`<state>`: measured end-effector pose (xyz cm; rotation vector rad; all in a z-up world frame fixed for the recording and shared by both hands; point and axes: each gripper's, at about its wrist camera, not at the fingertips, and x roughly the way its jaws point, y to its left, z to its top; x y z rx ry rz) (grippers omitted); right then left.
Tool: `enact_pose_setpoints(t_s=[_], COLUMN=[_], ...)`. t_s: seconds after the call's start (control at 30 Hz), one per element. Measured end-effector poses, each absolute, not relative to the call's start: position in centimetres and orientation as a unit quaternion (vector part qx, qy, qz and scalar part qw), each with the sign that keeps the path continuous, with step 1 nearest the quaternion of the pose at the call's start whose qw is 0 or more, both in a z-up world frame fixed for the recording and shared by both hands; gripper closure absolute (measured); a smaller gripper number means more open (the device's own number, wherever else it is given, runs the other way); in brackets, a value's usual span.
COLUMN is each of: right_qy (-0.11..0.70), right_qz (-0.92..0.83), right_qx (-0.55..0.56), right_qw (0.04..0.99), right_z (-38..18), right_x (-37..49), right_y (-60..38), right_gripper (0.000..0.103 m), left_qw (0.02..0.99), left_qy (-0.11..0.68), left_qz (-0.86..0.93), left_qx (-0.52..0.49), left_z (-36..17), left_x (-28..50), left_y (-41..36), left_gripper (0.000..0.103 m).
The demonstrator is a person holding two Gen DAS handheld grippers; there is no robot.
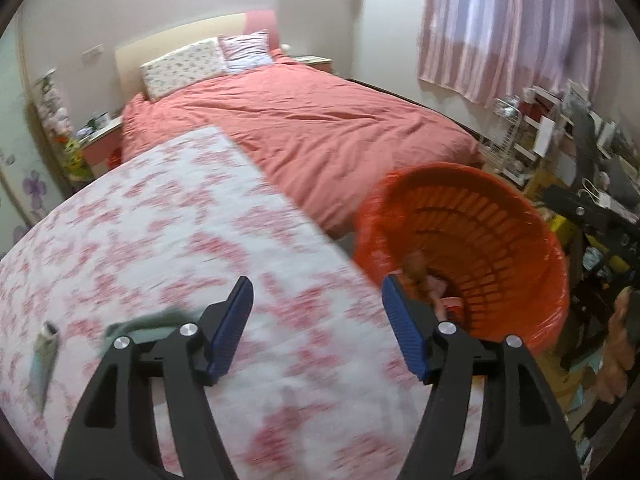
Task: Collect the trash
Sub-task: 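Carry the snack bag and green cloth over the basket and open both grippers, then grasp the blue-white cream tube with the left gripper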
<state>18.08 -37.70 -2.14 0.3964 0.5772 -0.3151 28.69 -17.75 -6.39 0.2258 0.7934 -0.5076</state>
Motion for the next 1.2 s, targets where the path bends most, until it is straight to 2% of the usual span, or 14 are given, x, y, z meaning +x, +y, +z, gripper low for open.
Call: enact_pose_setpoints(t_s=[0.17,0.47,0.63,0.8,0.9,1.0,1.07,1.2], right_qy=[0.287,0.309,0.338,0.362,0.368,0.374,0.377,0.384], right_qz=[-0.135,-0.065,-0.031,-0.012,-0.01,-0.011,-0.01,-0.01], right_qx=[0.172,0.127,0.101,0.079,0.074,0.075,0.076,0.073], right_qw=[0.933,0.94,0.935,0.929,0.927,0.925,0.923,0.92], right_z=[-0.9,0.0,-1.0,-1.7,-1.8,-1.9,-2.1,-2.7], right_x=[18.5,20.1,21.8,22.6,22.7,23.0,23.2,23.5], right_y=[-34.6,-26.0,-21.2,-17.7,-16.8,-16.3,-16.0,-15.6], right_gripper=[0.037,0.033,0.033,0.033,0.033,0.033,0.033,0.033], left_qw=[0.904,0.917,0.909,0.899,0.895,0.889,0.882,0.885], left_qy=[0.374,0.392,0.414,0.436,0.444,0.457,0.466,0.463], left_qz=[-0.186,-0.049,-0.016,-0.034,-0.036,-0.031,-0.063,-0.05], left_qx=[0.089,0.055,0.037,0.028,0.031,0.007,-0.019,0.005], left_z=[-5.7,-6.5,-8.0,-9.2,-9.8,-9.6,-9.3,-9.4], left_x=[29.1,31.0,31.7,32.6,33.1,33.3,33.3,33.8], left_y=[-10.9,3.4,8.5,9.4,9.0,8.4,7.8,6.7], left_gripper=[0.031,0.031,0.031,0.032,0.041,0.054,0.055,0.054])
